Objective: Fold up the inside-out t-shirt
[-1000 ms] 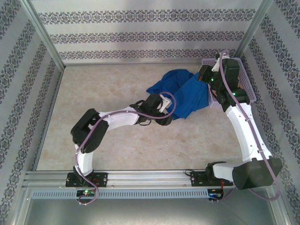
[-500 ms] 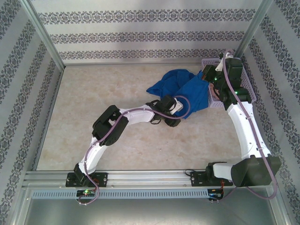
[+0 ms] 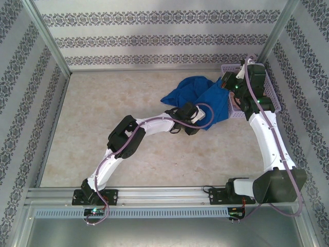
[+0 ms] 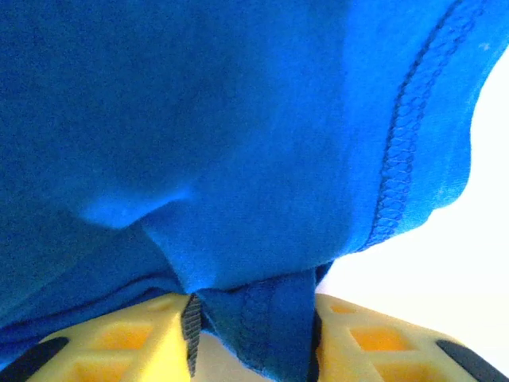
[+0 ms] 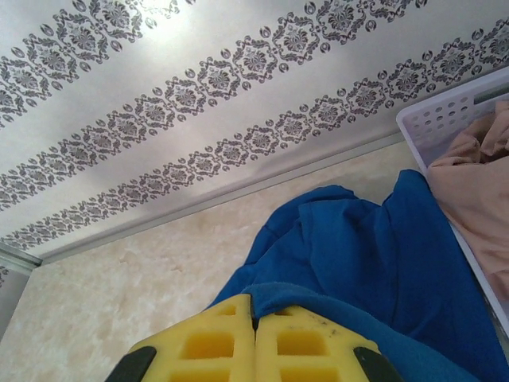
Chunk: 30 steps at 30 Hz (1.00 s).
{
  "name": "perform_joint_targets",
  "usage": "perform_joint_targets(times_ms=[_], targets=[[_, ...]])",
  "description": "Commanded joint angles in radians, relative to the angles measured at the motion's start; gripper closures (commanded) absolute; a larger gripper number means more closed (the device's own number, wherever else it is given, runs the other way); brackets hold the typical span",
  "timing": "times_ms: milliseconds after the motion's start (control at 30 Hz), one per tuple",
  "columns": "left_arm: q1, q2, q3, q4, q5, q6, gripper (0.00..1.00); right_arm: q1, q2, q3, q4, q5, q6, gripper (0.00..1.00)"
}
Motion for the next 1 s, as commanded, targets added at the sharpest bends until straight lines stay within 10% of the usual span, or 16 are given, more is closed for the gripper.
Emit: perform_joint_targets(times_ms=[0, 133, 433, 633, 967], targets=[[-0.014, 0.045, 0.004, -0.062, 0.017, -0.003, 0.72, -0.008, -0.004, -0.019, 0.034, -0.019, 0.021, 1.0], [-0.002, 0.001, -0.024, -0.029, 0.012, -0.014, 1.0, -0.01, -0.009, -0.038, 0.036, -0.022, 0.026, 1.0], [0.201, -0.601, -0.595, 0.295, 0.021, -0.257, 1.0, -0.015, -0.099, -0.073, 0.021, -0.124, 0.082, 1.0], [0.286, -0.919, -0.834, 0.294, -0.181, -0.309, 1.0, 0.141, -0.174, -0.25, 0.106, -0.046, 0.183, 1.0], [0.459, -0.976, -0.274, 0.123, -0.417, -0.12, 1.0, 0.191, 0.079, 0.303, 0.113, 0.025, 0.136, 1.0]])
